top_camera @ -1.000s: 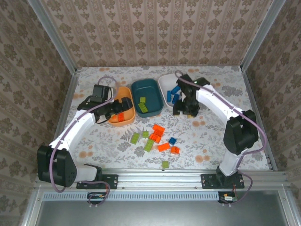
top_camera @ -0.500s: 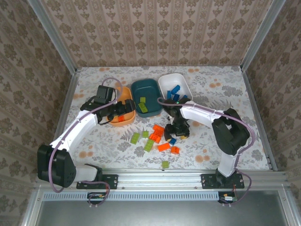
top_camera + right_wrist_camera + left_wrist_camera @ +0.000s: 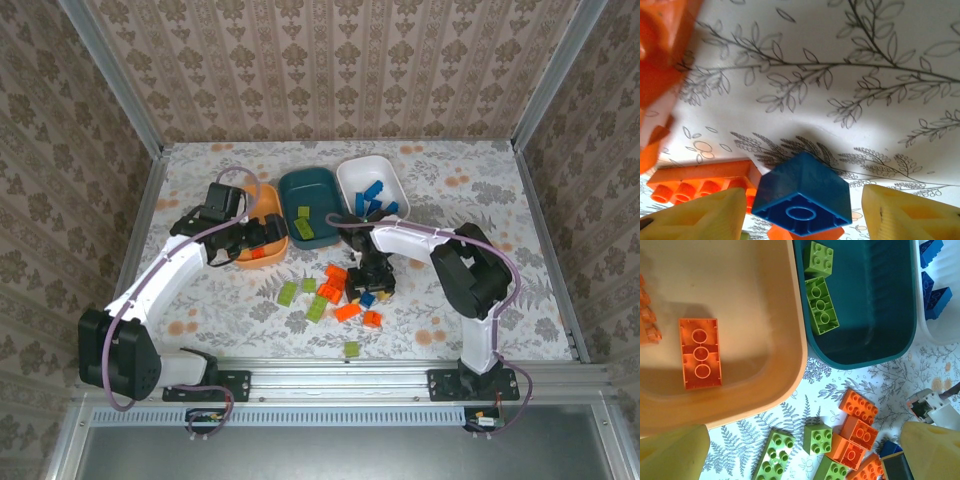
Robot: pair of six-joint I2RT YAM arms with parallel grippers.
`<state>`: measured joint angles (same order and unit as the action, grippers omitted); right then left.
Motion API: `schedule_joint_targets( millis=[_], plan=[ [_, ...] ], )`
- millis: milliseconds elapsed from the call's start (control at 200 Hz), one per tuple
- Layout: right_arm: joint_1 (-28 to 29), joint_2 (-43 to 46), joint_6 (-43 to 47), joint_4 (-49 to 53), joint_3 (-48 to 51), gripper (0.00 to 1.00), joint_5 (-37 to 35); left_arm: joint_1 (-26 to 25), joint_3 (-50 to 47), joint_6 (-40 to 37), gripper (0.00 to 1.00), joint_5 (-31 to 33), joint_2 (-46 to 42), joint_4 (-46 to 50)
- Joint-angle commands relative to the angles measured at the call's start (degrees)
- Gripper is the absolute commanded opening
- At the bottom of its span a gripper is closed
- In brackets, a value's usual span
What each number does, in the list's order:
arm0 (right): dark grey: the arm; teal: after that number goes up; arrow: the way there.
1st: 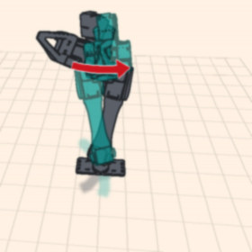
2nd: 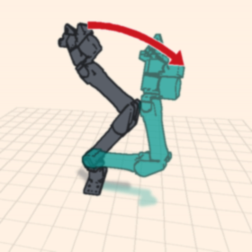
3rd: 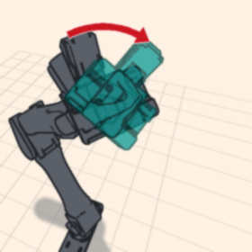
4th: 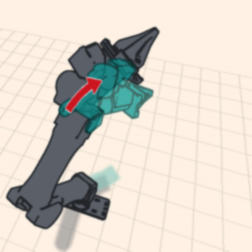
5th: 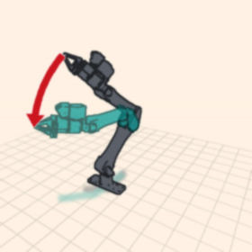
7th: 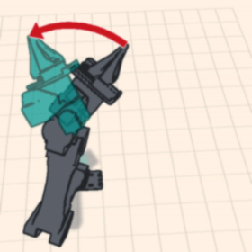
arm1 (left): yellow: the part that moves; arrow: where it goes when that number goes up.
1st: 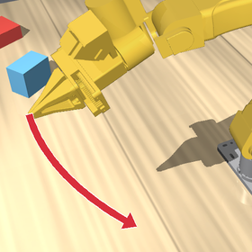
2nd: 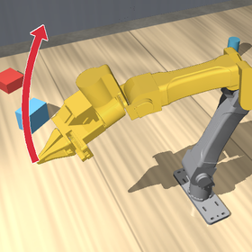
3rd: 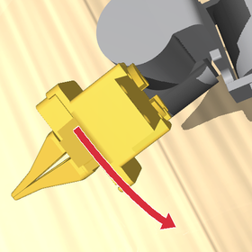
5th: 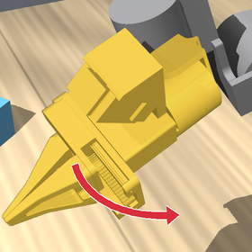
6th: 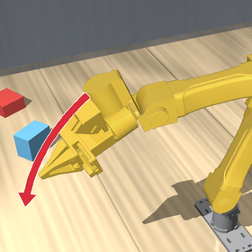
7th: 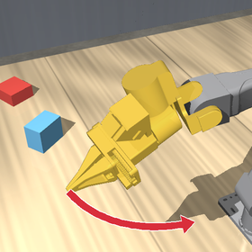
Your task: Sort the legos into containers by color
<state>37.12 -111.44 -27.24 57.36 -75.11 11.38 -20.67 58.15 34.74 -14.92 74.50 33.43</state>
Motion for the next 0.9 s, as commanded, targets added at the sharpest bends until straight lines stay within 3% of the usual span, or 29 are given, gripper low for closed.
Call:
schedule_joint_targets(
  millis=[0, 215, 620, 890],
  plan=[
    [-0.38, -2.46, -1.48, 0.29, -1.59, 0.59, -2.83, -0.12, 1.36, -1.06, 1.0, 0.59, -1.64, 1.79],
    [-2.33, -2.2, -2.74, 0.77, -1.36, 0.48, -3.82, 0.4, 0.41, -1.17, 1.0, 0.5, -2.67, 1.79],
    [-4.93, 2.29, -2.88, 1.87, -1.23, 0.4, -4.84, 0.92, -1.16, 0.04, 1.0, -0.46, -2.21, -1.13],
    [-6.7, 4.57, -1.44, 5.25, -11.05, 0.39, -0.32, 1.03, -0.45, -0.13, 1.0, -0.31, -1.7, -1.48]
  ],
)
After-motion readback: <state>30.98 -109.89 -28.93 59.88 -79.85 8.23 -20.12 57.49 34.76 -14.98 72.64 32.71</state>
